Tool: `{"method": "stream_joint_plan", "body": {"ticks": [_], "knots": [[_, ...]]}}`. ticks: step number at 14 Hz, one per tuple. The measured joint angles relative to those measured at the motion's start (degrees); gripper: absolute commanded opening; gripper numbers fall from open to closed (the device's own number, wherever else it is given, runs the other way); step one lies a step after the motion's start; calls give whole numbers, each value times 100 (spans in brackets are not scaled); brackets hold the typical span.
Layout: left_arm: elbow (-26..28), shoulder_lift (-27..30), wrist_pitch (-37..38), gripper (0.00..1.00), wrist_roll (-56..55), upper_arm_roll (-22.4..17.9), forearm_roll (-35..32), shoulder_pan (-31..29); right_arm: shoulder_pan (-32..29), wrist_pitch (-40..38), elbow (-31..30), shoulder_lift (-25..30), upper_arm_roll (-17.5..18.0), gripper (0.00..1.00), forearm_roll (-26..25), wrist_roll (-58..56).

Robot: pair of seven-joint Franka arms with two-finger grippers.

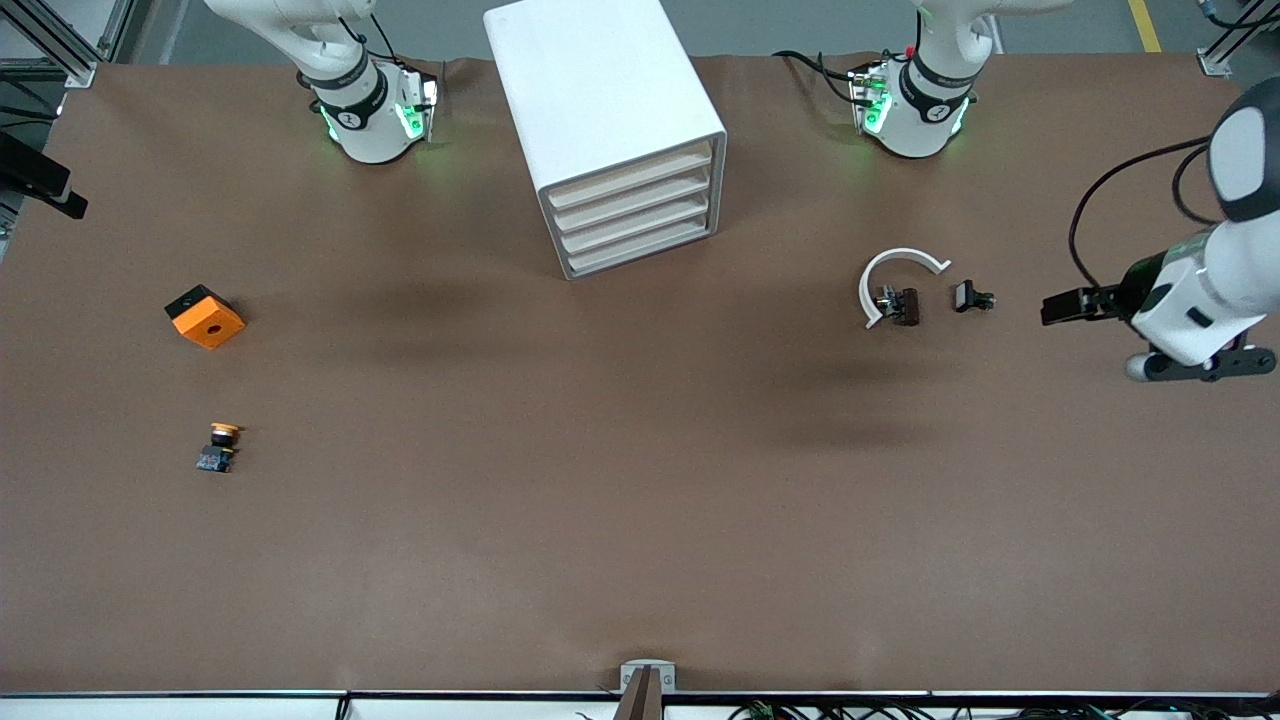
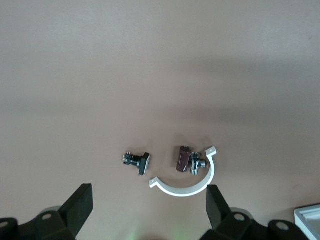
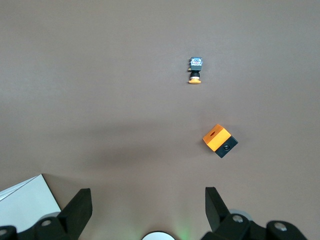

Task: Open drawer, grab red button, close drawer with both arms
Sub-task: 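Move the left gripper in toward the white drawer cabinet, then reach the left gripper to the drawer handle on the cabinet front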

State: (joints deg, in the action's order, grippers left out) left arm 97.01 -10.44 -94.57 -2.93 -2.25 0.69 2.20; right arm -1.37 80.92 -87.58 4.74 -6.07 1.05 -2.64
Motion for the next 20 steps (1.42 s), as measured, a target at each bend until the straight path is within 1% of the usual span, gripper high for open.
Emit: {"method": "stream_joint_plan", "body": {"ticks": [5, 10, 12, 15, 17, 20], "knots": [[13, -731, -475, 100, -145, 60, 0, 113, 0, 2, -2, 2, 0, 100, 0, 0], [7, -1094, -663, 100, -1220, 118, 0, 615, 0, 15, 0, 5, 0, 100, 0, 0], [-39, -1158, -667, 100, -1907, 124, 0, 815, 0, 19, 1, 5, 0, 100, 0, 0], [-204, -1293, -655, 100, -3411, 193, 71, 1005, 0, 22, 3, 5, 0, 100, 0, 0], [-288, -1429, -593, 100, -4329, 223, 315, 1154, 0, 24, 4, 5, 0, 100, 0, 0], [-576, -1711, -214, 100, -5835, 232, 665, 1391, 0, 26, 7, 6, 1, 100, 0, 0]]}}
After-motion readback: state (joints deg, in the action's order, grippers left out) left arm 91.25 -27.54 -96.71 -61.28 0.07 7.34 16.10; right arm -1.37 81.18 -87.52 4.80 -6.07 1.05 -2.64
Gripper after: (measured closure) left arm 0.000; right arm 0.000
